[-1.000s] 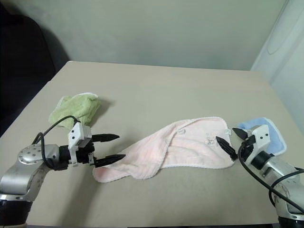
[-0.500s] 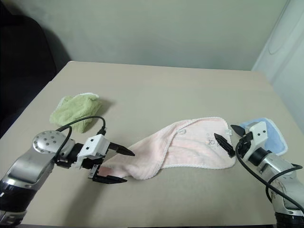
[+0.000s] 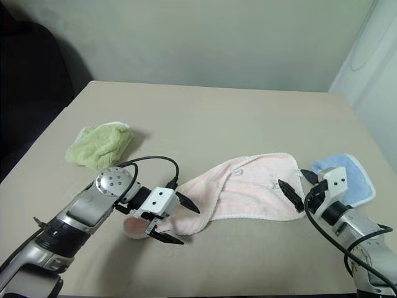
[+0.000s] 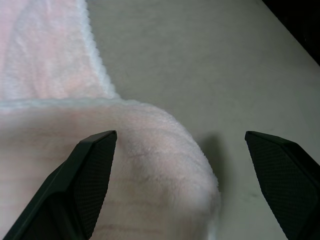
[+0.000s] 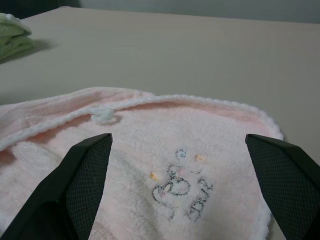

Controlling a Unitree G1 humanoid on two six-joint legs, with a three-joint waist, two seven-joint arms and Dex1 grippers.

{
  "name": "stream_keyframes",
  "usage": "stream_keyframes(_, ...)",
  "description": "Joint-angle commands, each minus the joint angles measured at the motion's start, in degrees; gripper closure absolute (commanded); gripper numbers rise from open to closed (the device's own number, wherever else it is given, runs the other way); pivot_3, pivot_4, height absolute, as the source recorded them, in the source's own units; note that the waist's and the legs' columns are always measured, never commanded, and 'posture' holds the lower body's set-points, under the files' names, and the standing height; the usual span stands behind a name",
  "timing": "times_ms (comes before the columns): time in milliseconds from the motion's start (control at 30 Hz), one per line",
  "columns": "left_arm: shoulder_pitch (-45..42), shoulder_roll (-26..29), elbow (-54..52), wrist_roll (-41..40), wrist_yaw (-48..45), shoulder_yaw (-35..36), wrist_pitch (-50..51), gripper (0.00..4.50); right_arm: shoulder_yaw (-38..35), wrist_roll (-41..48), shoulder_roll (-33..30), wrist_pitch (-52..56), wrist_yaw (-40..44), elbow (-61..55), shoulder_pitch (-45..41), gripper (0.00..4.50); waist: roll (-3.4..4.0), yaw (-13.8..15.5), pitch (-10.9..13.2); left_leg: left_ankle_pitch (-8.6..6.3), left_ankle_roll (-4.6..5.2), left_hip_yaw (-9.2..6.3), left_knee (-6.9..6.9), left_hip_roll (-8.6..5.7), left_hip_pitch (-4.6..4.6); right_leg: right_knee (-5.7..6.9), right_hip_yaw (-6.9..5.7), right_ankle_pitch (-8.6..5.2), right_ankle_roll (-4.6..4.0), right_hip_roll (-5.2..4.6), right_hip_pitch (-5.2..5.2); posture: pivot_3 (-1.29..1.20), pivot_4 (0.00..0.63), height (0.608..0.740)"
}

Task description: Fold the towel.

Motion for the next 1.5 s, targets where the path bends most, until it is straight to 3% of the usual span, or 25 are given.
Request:
stream_keyframes(33, -0.8, -0.3, 0.3, 0.3, -3.1, -0.8, -1.7, 0.02, -1.6, 1.0, 0.1, -0.4, -1.0, -2.7, 0.2, 0.0, 0.0, 0.0, 0.0, 0.0, 0.0, 0.0, 0.0, 0.0, 0.0, 0.01, 0.0, -0.08, 0.13, 0.0, 0.0, 0.0, 0.15, 0.74)
stream_keyframes(467, -3.4, -1.1, -0.3, -4.7, -3.8, 0.6, 2.2, 0.02, -1.6, 1.0, 0.0, -0.5, -1.4, -2.6, 0.3, 0.0, 0.01, 0.1, 0.0, 0.01, 0.02, 0.01, 0.0, -0.01, -0.02, 0.02, -0.01, -0.04, 0.09, -0.02, 0.03, 0.0, 0.15, 0.74)
stream_keyframes(600, -3.2, 1.8, -3.9, -8.4, -4.0, -1.9, 4.6, 0.02, -1.7, 0.9, -0.2, -0.7, -1.1, -2.2, 0.3, 0.0, 0.01, 0.0, 0.0, 0.0, 0.02, 0.01, -0.01, 0.0, -0.02, 0.02, -0.03, -0.01, 0.1, -0.03, 0.02, 0.0, 0.15, 0.74)
stream_keyframes(767, -2.1, 2.9, -3.0, -4.0, -4.0, -5.4, 1.1, 0.02, -1.4, 0.7, -0.2, -0.6, -1.2, -2.0, -0.1, 0.0, 0.07, 0.1, 0.0, 0.01, 0.03, 0.01, -0.01, 0.0, 0.02, 0.02, -0.02, -0.03, 0.15, -0.03, 0.06, 0.0, 0.15, 0.74)
stream_keyframes(1100, -4.7, -0.9, 8.6, 7.0, 1.3, -6.0, -7.6, 0.02, -1.4, 0.4, -0.3, -0.6, -1.5, -2.4, 0.3, 0.0, 0.12, 0.2, -0.1, 0.05, 0.09, 0.0, 0.0, -0.04, 0.0, 0.02, -0.02, -0.07, 0.21, -0.08, 0.08, 0.0, 0.15, 0.74)
stream_keyframes(1500, -7.2, -2.9, 14.0, 8.2, 3.2, -3.9, -10.5, 0.02, -0.7, -0.1, 0.0, -0.9, -1.5, -2.1, 0.5, 0.0, 0.4, 0.5, -0.2, 0.1, 0.17, 0.0, 0.01, -0.17, -0.04, 0.02, -0.01, -0.21, 0.44, -0.22, 0.17, 0.0, 0.15, 0.74)
